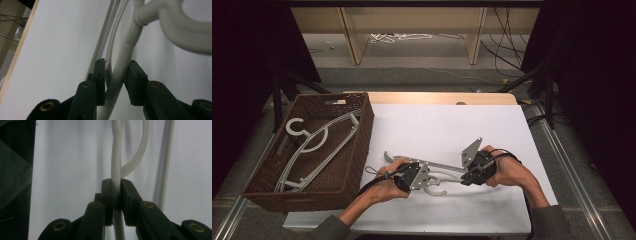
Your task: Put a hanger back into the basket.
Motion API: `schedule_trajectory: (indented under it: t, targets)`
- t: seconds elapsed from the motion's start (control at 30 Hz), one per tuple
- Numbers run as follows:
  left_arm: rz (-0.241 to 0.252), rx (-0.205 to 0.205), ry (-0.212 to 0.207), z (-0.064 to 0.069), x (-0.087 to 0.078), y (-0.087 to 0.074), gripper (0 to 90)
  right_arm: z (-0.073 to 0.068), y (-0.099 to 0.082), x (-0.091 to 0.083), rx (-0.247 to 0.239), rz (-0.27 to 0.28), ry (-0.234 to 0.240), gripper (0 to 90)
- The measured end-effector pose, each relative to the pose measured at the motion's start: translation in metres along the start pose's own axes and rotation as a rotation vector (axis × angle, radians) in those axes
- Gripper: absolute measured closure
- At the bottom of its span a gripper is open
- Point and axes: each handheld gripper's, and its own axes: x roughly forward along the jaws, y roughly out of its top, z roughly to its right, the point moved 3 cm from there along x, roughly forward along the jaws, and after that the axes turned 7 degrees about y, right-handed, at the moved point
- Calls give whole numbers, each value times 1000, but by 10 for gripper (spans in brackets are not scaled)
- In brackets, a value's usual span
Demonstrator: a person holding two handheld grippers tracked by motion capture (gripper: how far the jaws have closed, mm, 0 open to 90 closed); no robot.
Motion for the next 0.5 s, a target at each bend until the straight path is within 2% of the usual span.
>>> schedule_trajectory:
  t: [0.03, 0.1, 0.13, 0.2, 0.23, 0.27, 0.3, 0.4, 0.43, 0.47, 0.5]
  targets:
    - [5, 16, 1, -1, -2, 2, 730, 0, 0, -2, 1, 7, -4, 812]
    - [15, 24, -11, -2, -8, 7, 750, 1, -1, -7, -7, 33, -18, 794]
    - [15, 24, -11, -2, -8, 7, 760, 1, -1, -10, 6, 43, -28, 783]
    - [37, 23, -24, -3, -19, 13, 779, 1, -2, -17, 5, 69, -44, 765]
    - [42, 5, -28, -4, -24, 16, 787, 0, -1, -20, 4, 85, -36, 756]
    - [36, -23, -28, -5, -27, 17, 792, -1, -1, -25, 5, 105, -48, 748]
    - [47, -62, -47, -7, -30, 18, 794, -1, -1, -27, 11, 115, -59, 742]
    - [47, -114, -62, -11, -35, 20, 795, 1, 1, -33, 15, 168, -86, 717]
    - [51, -155, -73, -13, -36, 19, 795, 1, 1, -34, 27, 180, -91, 701]
    - [51, -155, -73, -13, -36, 19, 795, 1, 1, -34, 27, 180, -91, 701]
    - [36, -236, -79, -17, -39, 16, 795, 5, 2, -37, 84, 223, -144, 630]
